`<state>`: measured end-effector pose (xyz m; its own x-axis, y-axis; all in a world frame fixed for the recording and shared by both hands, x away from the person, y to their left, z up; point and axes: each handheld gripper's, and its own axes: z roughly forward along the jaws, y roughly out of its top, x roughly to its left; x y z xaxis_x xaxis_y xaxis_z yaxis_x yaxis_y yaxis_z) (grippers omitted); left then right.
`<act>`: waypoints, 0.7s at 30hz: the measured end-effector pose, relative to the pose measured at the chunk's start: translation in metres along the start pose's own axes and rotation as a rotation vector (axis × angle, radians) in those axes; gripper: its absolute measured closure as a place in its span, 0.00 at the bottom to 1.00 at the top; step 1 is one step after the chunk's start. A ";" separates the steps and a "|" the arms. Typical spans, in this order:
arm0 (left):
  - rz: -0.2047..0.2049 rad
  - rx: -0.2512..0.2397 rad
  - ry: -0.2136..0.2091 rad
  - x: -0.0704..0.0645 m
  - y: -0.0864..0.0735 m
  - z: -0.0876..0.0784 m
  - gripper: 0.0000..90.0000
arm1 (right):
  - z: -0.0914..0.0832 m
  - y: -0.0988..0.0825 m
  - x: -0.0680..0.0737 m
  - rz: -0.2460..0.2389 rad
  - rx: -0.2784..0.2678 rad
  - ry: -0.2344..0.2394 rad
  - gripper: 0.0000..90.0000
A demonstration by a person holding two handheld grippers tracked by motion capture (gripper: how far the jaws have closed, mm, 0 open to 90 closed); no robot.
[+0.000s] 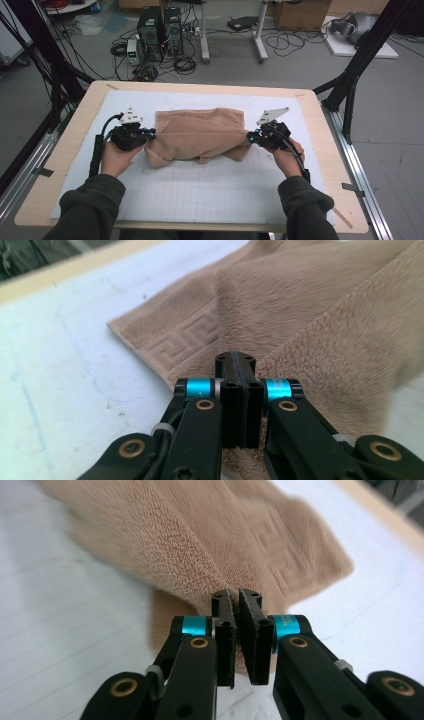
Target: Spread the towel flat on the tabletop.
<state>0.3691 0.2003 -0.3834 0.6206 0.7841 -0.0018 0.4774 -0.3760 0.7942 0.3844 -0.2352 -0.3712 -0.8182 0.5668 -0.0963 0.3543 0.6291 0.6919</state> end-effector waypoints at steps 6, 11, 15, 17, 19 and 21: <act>-0.039 0.034 -0.020 0.011 -0.005 0.012 0.92 | 0.035 -0.007 -0.010 0.051 0.044 0.027 0.90; -0.047 -0.027 -0.034 0.012 -0.004 -0.016 0.80 | 0.021 -0.010 -0.003 0.056 -0.009 0.020 0.79; -0.031 -0.074 -0.061 0.004 -0.004 -0.041 0.75 | 0.002 -0.014 0.012 0.041 -0.078 0.018 0.73; -0.013 -0.088 -0.091 -0.005 -0.009 -0.050 0.71 | -0.005 -0.016 0.024 0.027 -0.115 0.038 0.73; 0.001 -0.086 -0.128 -0.015 -0.015 -0.052 0.66 | -0.006 -0.018 0.039 0.004 -0.132 0.066 0.69; 0.031 -0.050 -0.142 -0.024 -0.022 -0.048 0.62 | 0.000 -0.020 0.050 -0.024 -0.127 0.077 0.66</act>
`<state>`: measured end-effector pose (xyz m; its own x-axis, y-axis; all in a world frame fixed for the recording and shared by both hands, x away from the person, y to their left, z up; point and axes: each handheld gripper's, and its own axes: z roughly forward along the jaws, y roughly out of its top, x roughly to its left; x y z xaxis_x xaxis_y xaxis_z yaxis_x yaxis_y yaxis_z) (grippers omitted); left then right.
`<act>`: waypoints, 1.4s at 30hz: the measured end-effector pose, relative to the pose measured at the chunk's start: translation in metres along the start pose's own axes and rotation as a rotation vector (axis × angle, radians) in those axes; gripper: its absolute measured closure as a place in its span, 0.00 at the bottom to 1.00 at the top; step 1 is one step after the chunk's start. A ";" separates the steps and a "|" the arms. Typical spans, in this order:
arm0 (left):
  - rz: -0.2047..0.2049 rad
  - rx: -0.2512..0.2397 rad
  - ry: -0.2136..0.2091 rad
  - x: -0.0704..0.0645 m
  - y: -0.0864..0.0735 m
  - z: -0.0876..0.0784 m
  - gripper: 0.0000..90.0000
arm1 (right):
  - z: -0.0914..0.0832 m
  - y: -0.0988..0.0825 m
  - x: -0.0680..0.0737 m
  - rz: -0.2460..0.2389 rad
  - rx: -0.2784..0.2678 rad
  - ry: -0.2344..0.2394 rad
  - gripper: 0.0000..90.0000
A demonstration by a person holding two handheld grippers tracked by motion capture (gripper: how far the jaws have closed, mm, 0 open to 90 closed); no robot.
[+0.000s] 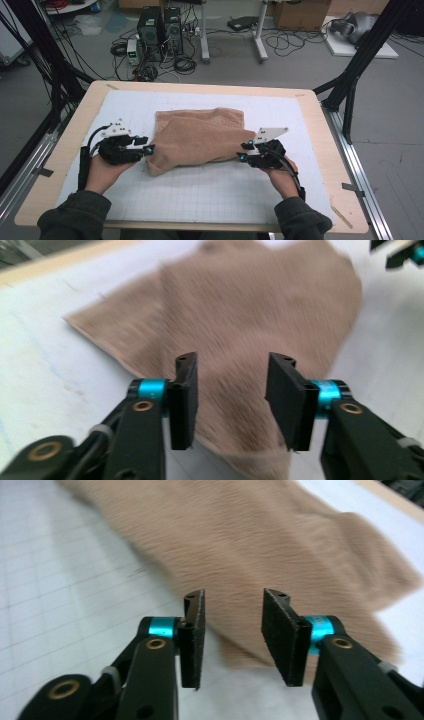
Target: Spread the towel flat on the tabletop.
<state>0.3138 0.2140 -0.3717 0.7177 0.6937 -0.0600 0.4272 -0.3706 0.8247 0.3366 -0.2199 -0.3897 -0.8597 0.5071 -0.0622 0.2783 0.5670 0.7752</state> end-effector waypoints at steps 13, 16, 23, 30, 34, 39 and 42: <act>-0.013 0.028 -0.037 -0.002 -0.013 0.016 0.58 | 0.028 -0.004 0.005 0.009 0.030 0.037 0.62; -0.008 0.029 -0.039 -0.003 -0.013 0.017 0.58 | 0.028 -0.004 0.004 0.015 0.027 0.035 0.61; -0.005 0.029 -0.041 -0.005 -0.013 0.017 0.58 | 0.024 -0.004 0.004 0.020 0.017 0.035 0.61; 0.002 0.026 -0.051 -0.006 -0.013 0.016 0.58 | 0.025 -0.004 0.005 0.020 0.014 0.037 0.61; 0.019 0.047 -0.061 -0.011 -0.014 0.021 0.55 | 0.026 -0.004 0.006 0.020 0.014 0.042 0.59; 0.042 0.128 -0.045 -0.011 -0.019 0.039 0.60 | 0.039 0.004 0.009 0.003 0.003 0.035 0.55; 0.052 0.171 -0.024 -0.009 -0.023 0.053 0.70 | 0.053 0.010 0.009 0.003 0.017 0.043 0.53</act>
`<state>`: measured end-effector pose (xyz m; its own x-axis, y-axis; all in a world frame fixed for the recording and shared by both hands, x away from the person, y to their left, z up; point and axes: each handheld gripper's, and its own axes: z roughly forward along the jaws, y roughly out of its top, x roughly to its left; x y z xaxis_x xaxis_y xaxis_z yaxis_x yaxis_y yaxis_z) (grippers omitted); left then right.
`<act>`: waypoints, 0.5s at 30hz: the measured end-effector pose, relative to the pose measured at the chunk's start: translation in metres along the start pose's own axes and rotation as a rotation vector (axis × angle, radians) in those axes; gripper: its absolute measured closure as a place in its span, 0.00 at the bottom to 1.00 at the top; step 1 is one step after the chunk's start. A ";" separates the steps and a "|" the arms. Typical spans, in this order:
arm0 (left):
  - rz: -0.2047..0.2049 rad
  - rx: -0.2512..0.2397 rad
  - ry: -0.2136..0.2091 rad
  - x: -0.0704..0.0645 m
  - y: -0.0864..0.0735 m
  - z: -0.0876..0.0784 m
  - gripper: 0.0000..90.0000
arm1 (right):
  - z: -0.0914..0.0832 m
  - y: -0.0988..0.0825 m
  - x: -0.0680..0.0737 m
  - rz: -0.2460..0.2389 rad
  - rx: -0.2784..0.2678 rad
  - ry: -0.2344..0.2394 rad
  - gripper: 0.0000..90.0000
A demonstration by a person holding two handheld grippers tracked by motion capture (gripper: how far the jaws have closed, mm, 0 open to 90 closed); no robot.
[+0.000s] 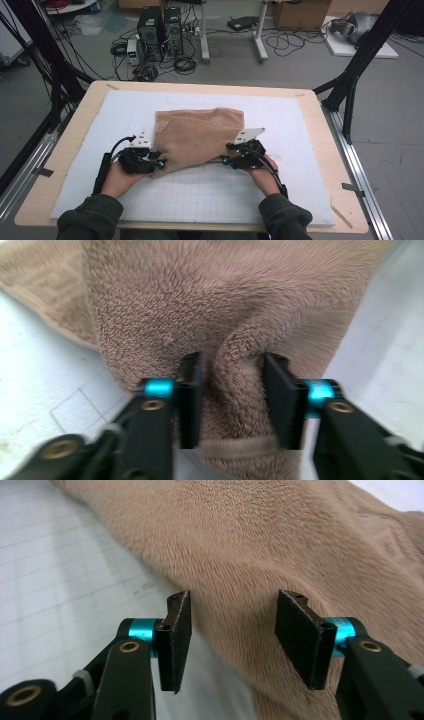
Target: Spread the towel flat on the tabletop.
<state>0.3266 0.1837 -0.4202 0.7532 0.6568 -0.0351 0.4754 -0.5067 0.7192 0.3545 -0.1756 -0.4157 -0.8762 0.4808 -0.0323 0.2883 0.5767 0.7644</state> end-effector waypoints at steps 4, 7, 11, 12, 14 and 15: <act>-0.002 0.023 0.007 0.002 0.000 0.011 0.84 | 0.022 0.005 -0.002 -0.002 0.029 0.003 0.56; -0.006 0.012 0.001 0.003 0.000 0.011 0.90 | 0.034 0.007 -0.004 0.005 0.030 -0.009 0.68; 0.004 -0.016 -0.002 0.000 0.001 0.002 0.93 | 0.037 0.010 -0.005 -0.013 0.025 0.017 0.90; 0.011 -0.029 -0.003 -0.001 0.001 -0.002 0.93 | 0.034 0.010 -0.004 -0.022 0.028 0.025 0.91; 0.011 -0.063 0.001 -0.005 0.002 -0.013 0.94 | 0.026 0.011 -0.002 -0.026 0.015 0.039 0.92; 0.010 -0.081 -0.002 -0.007 0.002 -0.019 0.94 | 0.019 0.012 -0.001 -0.028 0.005 0.043 0.92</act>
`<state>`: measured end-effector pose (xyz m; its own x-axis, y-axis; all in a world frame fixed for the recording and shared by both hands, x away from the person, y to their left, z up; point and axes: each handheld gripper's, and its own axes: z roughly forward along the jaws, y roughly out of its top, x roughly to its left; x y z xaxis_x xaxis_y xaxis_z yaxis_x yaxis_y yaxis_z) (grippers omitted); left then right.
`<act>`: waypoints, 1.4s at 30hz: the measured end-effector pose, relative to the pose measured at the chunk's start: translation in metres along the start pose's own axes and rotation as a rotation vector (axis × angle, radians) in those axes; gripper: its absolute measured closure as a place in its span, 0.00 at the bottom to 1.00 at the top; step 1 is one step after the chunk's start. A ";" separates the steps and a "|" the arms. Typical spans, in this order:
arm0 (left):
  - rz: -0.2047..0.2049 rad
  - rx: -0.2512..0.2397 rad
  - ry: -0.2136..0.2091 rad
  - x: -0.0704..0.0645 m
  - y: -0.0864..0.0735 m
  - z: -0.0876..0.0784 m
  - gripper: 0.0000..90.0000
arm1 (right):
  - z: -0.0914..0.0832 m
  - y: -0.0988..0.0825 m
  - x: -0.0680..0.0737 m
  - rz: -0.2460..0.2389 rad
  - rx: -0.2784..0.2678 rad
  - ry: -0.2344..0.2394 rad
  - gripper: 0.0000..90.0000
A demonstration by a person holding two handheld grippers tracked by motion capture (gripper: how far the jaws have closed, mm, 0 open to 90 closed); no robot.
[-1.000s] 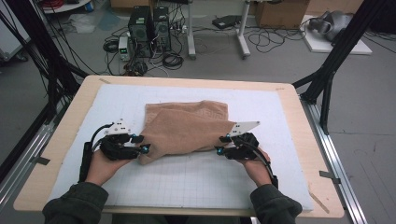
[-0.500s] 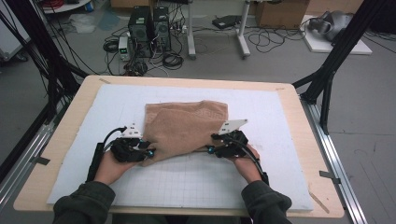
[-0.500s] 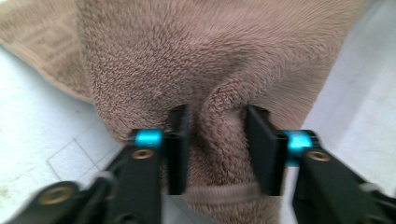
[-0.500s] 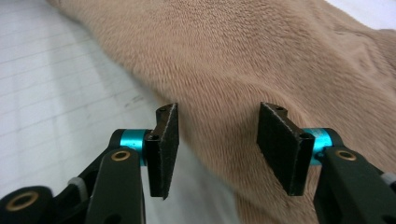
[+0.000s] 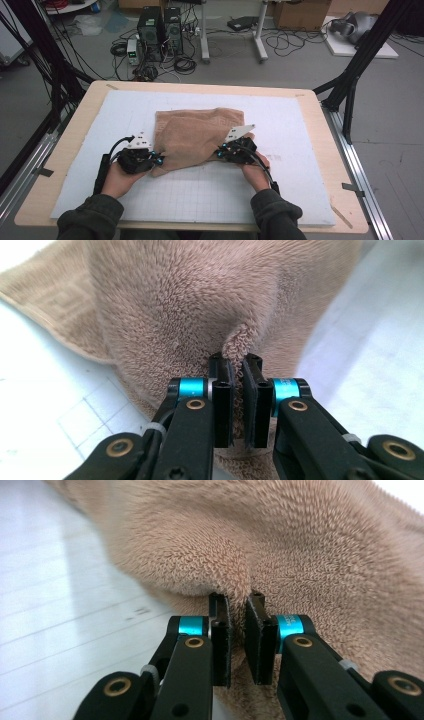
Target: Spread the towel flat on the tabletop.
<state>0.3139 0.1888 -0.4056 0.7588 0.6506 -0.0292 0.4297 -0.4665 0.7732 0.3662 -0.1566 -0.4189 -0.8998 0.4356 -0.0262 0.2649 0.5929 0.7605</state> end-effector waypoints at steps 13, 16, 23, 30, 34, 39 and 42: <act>0.118 -0.166 -0.047 -0.045 0.048 -0.067 0.94 | -0.101 0.023 0.036 -0.112 -0.108 0.007 0.93; 0.144 -0.192 -0.035 -0.048 0.057 -0.076 0.94 | -0.119 0.032 0.038 -0.135 -0.131 -0.020 0.93; 0.097 -0.088 0.060 -0.014 0.055 -0.026 0.94 | -0.078 0.030 -0.001 -0.067 -0.021 -0.059 0.92; -0.025 0.038 0.094 0.029 0.034 0.039 0.94 | -0.010 0.011 -0.041 0.073 0.092 -0.044 0.91; -0.073 0.060 0.086 0.036 0.026 0.053 0.92 | 0.006 0.005 -0.047 0.112 0.101 -0.034 0.87; -0.090 0.004 0.093 0.034 0.029 0.029 0.75 | -0.013 0.006 -0.039 0.097 0.053 -0.076 0.73; -0.098 -0.060 0.070 0.030 0.031 0.006 0.70 | -0.034 0.004 -0.027 0.084 -0.012 -0.089 0.70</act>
<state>0.3535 0.1904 -0.3865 0.6775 0.7327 -0.0641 0.4689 -0.3632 0.8051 0.3804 -0.1888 -0.3928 -0.8400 0.5423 -0.0196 0.3330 0.5436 0.7704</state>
